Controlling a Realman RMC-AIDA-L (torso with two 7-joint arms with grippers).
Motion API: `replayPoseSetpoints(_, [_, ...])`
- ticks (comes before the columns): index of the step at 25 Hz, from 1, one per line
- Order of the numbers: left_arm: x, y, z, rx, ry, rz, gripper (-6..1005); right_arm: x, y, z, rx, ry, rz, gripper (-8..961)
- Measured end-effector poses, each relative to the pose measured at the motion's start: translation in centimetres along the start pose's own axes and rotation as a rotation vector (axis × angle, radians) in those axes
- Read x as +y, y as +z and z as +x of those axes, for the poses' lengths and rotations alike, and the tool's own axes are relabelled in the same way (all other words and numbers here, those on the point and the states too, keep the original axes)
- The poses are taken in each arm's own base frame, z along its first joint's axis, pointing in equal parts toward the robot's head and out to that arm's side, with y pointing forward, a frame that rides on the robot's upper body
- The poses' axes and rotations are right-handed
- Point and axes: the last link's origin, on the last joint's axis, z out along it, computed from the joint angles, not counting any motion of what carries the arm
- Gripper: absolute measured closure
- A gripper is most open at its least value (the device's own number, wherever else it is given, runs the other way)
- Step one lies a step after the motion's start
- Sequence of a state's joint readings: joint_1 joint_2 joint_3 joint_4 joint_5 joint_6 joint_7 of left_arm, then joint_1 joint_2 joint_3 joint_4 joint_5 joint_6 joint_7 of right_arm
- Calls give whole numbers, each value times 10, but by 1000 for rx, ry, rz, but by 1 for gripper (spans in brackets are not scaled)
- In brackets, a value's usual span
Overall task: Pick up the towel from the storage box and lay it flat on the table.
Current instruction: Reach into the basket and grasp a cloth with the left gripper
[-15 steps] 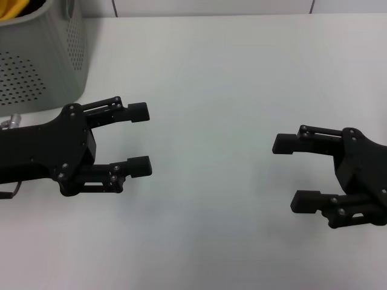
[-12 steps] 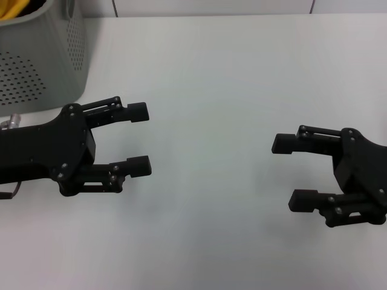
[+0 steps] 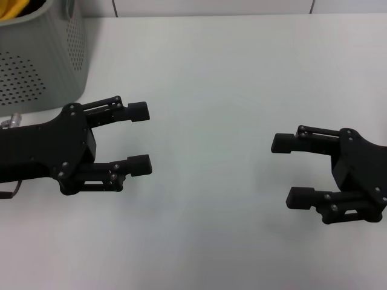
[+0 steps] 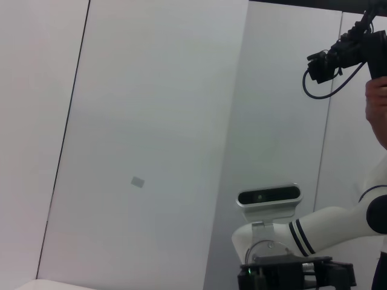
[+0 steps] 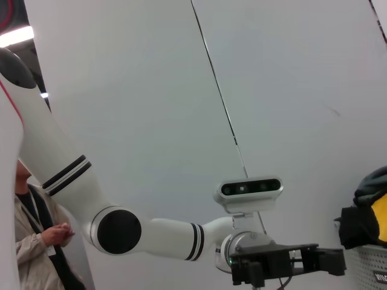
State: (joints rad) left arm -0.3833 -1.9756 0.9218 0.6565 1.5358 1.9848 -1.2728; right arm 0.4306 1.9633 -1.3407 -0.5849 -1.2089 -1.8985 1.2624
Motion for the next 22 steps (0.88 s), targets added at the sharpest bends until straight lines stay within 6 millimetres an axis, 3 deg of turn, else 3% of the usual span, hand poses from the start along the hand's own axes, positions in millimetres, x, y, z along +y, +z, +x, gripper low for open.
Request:
replayPoseSetpoints(15, [-2,-1,3,13,1,14,167,-6,1,1,15,-2,29,162])
replayPoseSetpoints(17, [-5,-4,12,40,6,47,167,-10,1,1,24,-3,53,162])
replayPoseSetpoints(22, [-16,-19,56,59,55,240,167,-18,-1,6,53,4,112,163])
